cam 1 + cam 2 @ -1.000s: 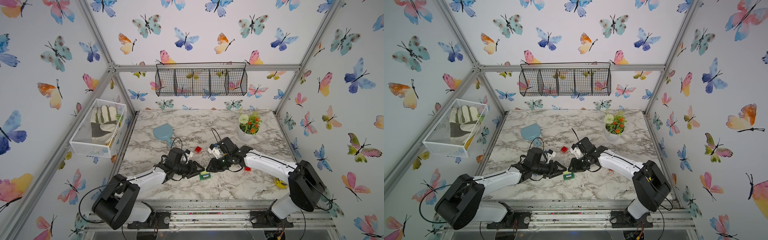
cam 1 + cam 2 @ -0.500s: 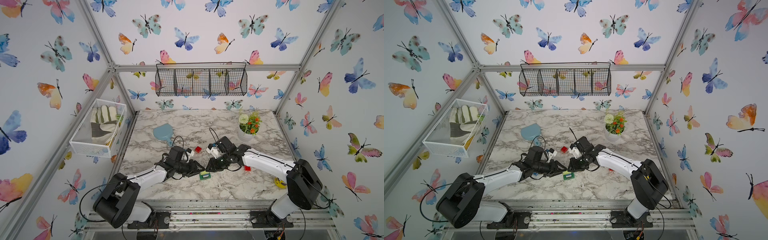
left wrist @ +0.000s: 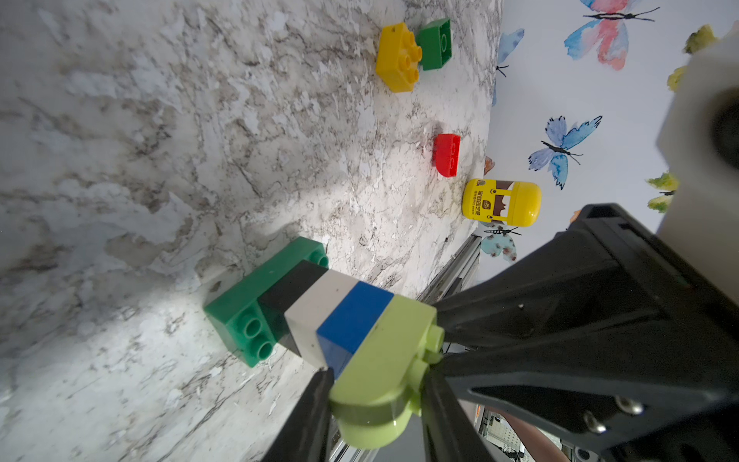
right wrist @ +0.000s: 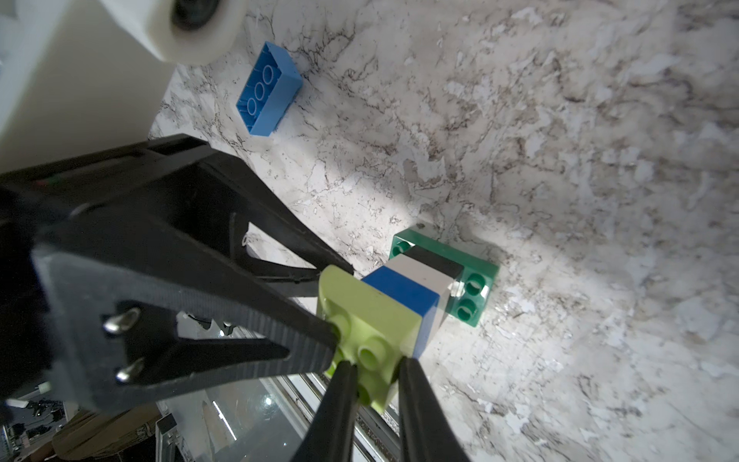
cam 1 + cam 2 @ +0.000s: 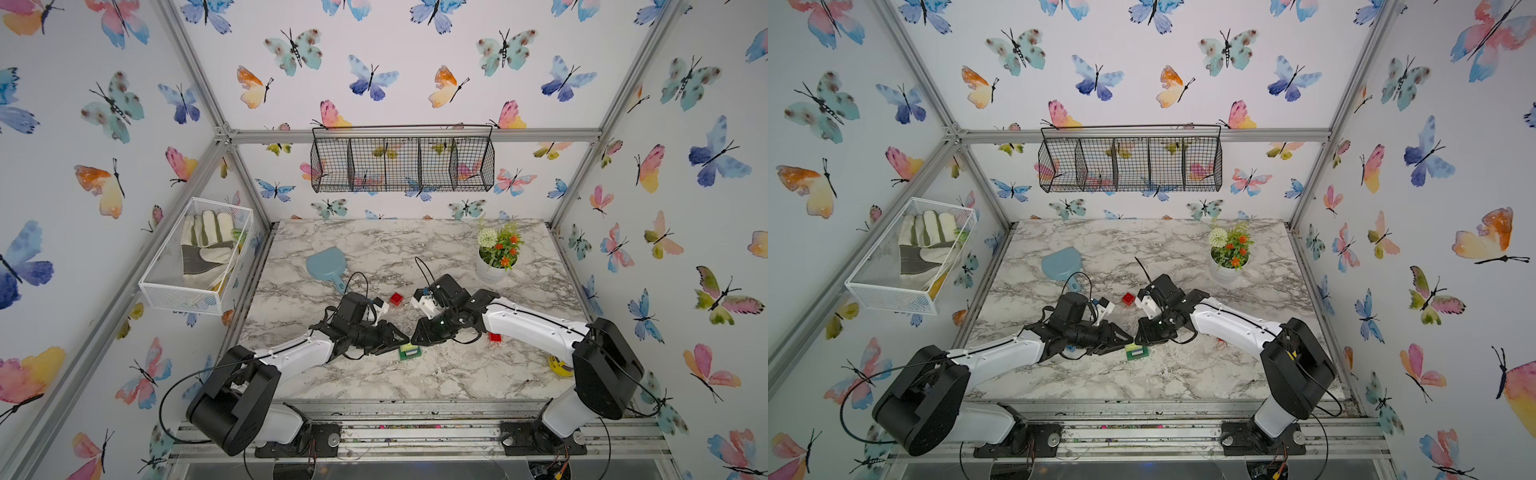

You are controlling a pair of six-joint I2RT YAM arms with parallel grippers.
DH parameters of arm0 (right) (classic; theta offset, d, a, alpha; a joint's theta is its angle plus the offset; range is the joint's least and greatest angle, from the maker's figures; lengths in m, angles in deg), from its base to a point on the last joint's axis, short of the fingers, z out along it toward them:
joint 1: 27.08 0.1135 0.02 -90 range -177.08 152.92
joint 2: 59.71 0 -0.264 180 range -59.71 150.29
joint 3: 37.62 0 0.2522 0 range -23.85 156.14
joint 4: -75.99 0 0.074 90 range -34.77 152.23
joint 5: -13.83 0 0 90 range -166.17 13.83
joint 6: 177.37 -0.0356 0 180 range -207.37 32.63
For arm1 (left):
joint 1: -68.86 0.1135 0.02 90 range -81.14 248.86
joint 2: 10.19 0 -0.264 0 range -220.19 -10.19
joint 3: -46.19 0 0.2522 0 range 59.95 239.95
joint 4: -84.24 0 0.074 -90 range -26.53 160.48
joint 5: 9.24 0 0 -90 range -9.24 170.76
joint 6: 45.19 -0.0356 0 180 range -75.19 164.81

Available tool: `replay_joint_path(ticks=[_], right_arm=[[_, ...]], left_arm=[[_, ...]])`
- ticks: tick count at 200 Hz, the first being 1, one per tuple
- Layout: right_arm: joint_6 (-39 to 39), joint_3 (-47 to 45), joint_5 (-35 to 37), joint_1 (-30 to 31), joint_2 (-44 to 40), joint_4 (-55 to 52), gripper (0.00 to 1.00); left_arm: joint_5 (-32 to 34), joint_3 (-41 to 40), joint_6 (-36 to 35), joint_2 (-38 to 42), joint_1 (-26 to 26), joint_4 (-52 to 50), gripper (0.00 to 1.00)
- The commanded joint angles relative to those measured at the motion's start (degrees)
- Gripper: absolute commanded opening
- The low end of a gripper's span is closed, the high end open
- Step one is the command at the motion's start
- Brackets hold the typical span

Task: Assemble the number 1 with lego
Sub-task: Assemble the lego brick with the lego brick, then pick up the lego brick from the center of the board.

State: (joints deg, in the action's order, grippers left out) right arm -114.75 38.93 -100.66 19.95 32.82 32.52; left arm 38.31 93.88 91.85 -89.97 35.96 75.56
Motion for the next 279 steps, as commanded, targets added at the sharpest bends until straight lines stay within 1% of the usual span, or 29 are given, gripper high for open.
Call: replay_joint_path(ticks=[1,18,29,43,60,80,98,120,139,155,159,162,173,178,192,203,219,239,262,279], right_arm=[[1.81,-3.24,7.56,0.98,4.06,-5.97,0.20],[1.63,-1.78,6.34,0.97,1.82,-4.43,0.25],[1.56,0.43,6.21,0.96,0.55,-3.83,0.31],[1.87,3.64,5.84,0.96,-0.06,-3.74,0.36],[2.30,6.00,5.25,0.97,-0.37,-3.77,0.39],[2.75,5.78,5.11,0.90,-2.56,-2.22,0.45],[3.07,3.79,5.30,0.88,-5.85,1.22,0.51],[6.04,1.21,9.28,0.89,-10.15,2.89,0.55],[10.11,-5.13,13.02,0.92,-14.84,7.02,0.54],[13.71,-13.30,13.26,1.45,-18.38,14.61,0.51],[14.31,-15.26,13.91,2.03,-19.21,16.37,0.50],[14.82,-16.70,14.40,2.48,-19.84,17.76,0.50],[16.40,-21.95,16.50,4.81,-22.25,23.42,0.51],[17.35,-24.45,17.26,6.02,-23.67,26.52,0.52],[18.71,-31.12,22.49,10.37,-27.04,34.72,0.55],[19.10,-35.70,24.11,11.87,-28.46,41.20,0.57],[19.27,-39.78,25.45,13.14,-28.02,47.51,0.59],[19.77,-43.96,26.40,14.98,-25.54,56.25,0.61],[18.06,-47.38,29.20,15.90,-20.54,66.84,0.64],[17.49,-46.88,30.21,16.20,-15.55,72.36,0.65]], left_arm=[[2.25,-0.73,-3.37,-2.29,-0.76,-6.33,0.38],[2.20,-0.59,-3.28,-1.66,-0.78,-5.76,0.42],[2.19,0.01,-3.11,-1.14,-0.79,-5.36,0.46],[2.46,1.27,-3.25,-0.55,-0.79,-5.41,0.49],[2.73,2.21,-3.35,0.04,-0.80,-5.61,0.55],[2.91,2.72,-3.06,0.98,-0.58,-5.35,0.64],[3.26,3.28,-2.68,2.31,-0.42,-4.96,0.72],[4.53,4.11,-2.53,4.87,0.26,-6.04,0.80],[7.85,4.66,-2.42,8.79,0.93,-7.67,0.84],[13.14,4.45,-1.74,12.63,1.41,-8.31,0.85],[14.11,4.31,-1.41,13.56,1.47,-8.25,0.85],[16.46,4.16,-1.15,14.19,1.60,-8.32,0.85],[20.46,3.48,-0.10,16.48,1.92,-8.57,0.85],[21.87,3.19,0.25,17.29,2.03,-8.84,0.85],[25.64,2.50,0.76,19.55,2.44,-9.92,0.85],[27.69,1.49,1.18,21.35,2.56,-9.83,0.85],[29.75,-0.46,1.93,23.82,2.84,-8.51,0.84],[32.13,-3.35,3.15,26.55,2.93,-5.41,0.83],[34.83,-6.07,4.00,29.13,2.96,-2.59,0.82],[36.54,-7.16,4.09,30.27,3.07,-1.77,0.82]])
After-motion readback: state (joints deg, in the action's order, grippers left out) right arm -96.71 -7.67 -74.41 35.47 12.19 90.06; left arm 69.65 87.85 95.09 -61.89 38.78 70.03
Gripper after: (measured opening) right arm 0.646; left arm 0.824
